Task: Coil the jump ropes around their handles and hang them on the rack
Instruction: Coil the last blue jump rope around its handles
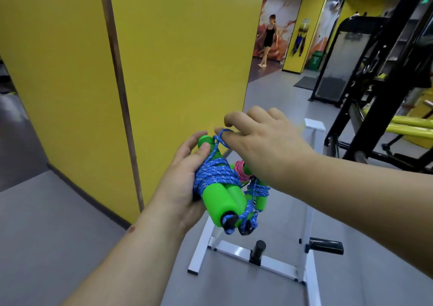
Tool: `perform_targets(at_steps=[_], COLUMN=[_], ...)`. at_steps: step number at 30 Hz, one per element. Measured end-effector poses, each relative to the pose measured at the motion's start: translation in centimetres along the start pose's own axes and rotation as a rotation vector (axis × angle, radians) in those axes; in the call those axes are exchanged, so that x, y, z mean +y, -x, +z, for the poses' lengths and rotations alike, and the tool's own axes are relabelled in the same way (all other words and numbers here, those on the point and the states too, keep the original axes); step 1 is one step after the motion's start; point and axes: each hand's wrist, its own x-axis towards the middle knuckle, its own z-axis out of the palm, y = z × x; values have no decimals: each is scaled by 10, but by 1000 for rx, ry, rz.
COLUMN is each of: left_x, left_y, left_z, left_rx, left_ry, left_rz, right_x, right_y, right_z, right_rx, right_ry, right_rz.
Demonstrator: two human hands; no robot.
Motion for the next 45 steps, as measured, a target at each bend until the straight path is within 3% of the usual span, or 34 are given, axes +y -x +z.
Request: perform_targets(at_steps=[6,12,18,22,26,31,45], left_x=[-21,-45,-65,-74,-85,-99,-125], left_y=[-46,-77,-102,-122,-138,-159,-218], left_z=[-9,-21,-42,-53,-62,-55,-44], left_rx=[-39,48,16,88,168,210,161], left_ry=[-53,-54,-140,-237,-313,-351,-454], left_rz=[-77,-14,30,44,51,65,-132], right_x=[11,6,5,12,30,34,72], right_y=[-5,0,-2,-7,-14,-25,-50], right_z=[43,86,116,116,127,155,189], right_rx=[-59,-9,-203,-444,-516,-434,-654], right_ry=[-10,-24,-379,-731,-1043,-962,-623], right_rz=[-76,-119,-30,193,530,602,382])
